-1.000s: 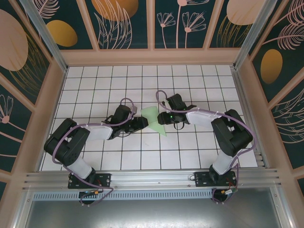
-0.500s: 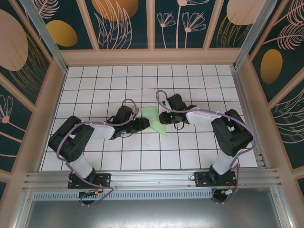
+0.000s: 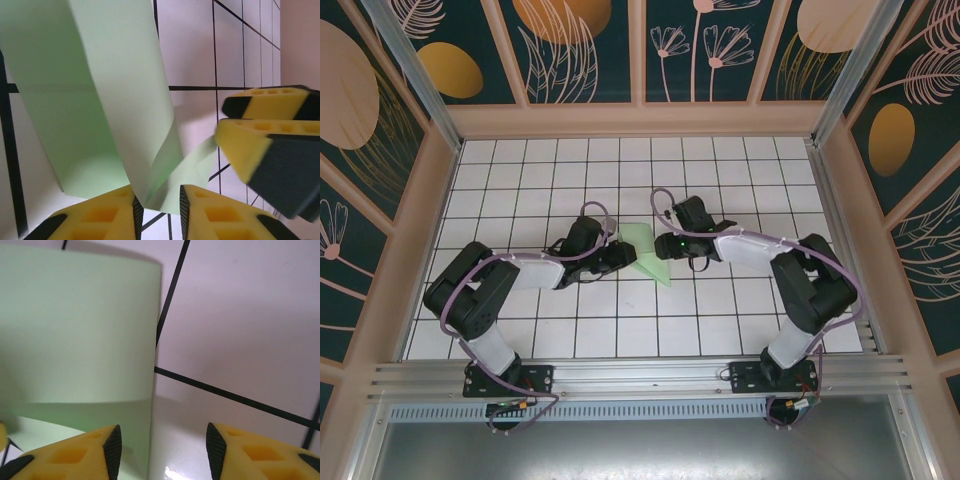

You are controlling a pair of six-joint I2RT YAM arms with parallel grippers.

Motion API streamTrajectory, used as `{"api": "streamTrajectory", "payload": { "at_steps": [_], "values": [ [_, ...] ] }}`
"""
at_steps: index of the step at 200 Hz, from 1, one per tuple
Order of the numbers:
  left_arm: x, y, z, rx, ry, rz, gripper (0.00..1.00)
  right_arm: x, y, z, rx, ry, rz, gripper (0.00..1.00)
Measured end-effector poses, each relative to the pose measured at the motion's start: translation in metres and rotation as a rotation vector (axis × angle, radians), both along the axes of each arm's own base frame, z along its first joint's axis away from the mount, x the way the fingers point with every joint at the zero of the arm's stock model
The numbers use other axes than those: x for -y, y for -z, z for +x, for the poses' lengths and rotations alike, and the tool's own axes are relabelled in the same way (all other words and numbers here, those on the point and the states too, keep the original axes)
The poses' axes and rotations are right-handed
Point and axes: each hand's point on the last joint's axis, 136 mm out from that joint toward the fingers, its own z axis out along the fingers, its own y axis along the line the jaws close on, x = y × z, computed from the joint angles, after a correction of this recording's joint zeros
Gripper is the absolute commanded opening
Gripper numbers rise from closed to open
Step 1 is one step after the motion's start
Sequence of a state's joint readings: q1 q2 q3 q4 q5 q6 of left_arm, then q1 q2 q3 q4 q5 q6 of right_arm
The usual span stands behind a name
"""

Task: Fold a paper plane with a square sheet of paper (fold left side to right side)
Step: Fourth fold the wing at the center of the table.

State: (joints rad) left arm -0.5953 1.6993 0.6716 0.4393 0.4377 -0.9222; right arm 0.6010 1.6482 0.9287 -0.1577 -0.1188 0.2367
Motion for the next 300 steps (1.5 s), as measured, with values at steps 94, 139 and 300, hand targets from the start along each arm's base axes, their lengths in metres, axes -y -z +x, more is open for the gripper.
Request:
{"api": "streamTrajectory", "payload": {
  "at_steps": [94,139,300],
  "values": [
    [0.003,-0.008,0.005,0.016,0.0,-0.012,0.27,-0.027,-0.033,-0.073,0.12,-0.139,0.032,0.62],
    [0.004,-0.011,0.006,0.021,-0.002,-0.017,0.29,-0.026,0.008,-0.076,0.093,-0.13,-0.103,0.63],
    [0.006,-0.014,0.01,0.013,-0.012,-0.02,0.34,-0.039,0.026,-0.059,0.136,-0.108,-0.212,0.34]
  ]
}}
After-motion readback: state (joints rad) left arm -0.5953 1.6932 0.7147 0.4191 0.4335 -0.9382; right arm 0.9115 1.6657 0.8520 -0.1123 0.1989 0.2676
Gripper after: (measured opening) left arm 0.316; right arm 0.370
